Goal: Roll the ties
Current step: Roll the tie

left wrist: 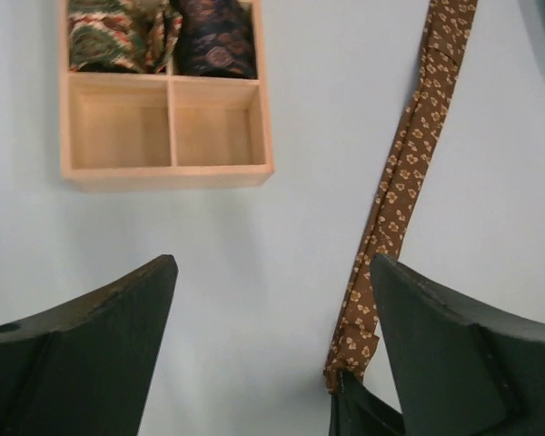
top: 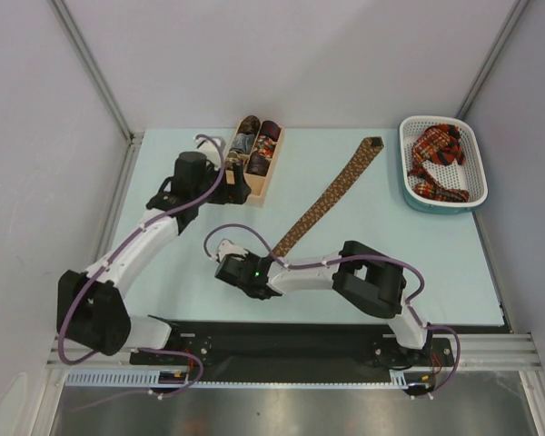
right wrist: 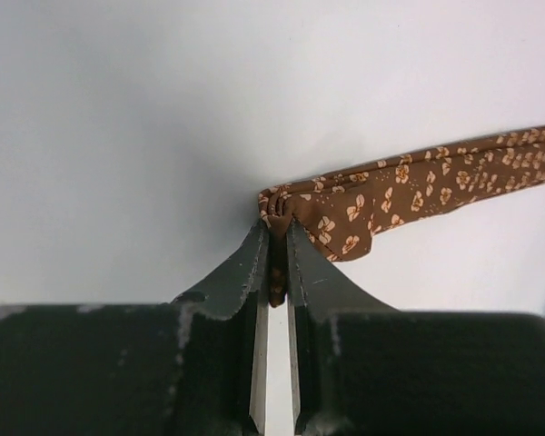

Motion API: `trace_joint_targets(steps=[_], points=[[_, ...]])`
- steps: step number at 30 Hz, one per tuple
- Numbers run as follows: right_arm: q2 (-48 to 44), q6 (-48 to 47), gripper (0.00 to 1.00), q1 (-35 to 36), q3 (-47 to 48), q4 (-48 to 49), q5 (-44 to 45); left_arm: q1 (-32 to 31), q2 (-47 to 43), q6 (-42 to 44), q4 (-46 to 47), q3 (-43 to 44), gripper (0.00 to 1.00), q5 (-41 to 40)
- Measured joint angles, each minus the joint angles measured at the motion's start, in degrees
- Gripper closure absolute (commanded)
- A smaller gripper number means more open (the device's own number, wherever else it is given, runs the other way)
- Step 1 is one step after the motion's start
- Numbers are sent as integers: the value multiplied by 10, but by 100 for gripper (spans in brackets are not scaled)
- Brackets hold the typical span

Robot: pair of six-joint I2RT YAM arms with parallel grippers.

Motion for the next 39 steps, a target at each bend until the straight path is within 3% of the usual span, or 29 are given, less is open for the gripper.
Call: trace_joint_targets(steps=[8,17,23,29,39], points=[[-60,9,100,-38,-46,17,-105,77,-90,-96,107,-151,0,20],[-112,18,100,-78,-81,49,-198,145,-113,-190,150,-207,0,21],[-142,52,100,-134,-98,71,-330,151,-123,-207,166,-231,0,28],[-145,97,100,-223,-105,97,-508,127,-98,-191,172,-233,0,30],[-136,178,100,-337,-123,165,-765,-33,-64,-107,141,-232,0,-36]])
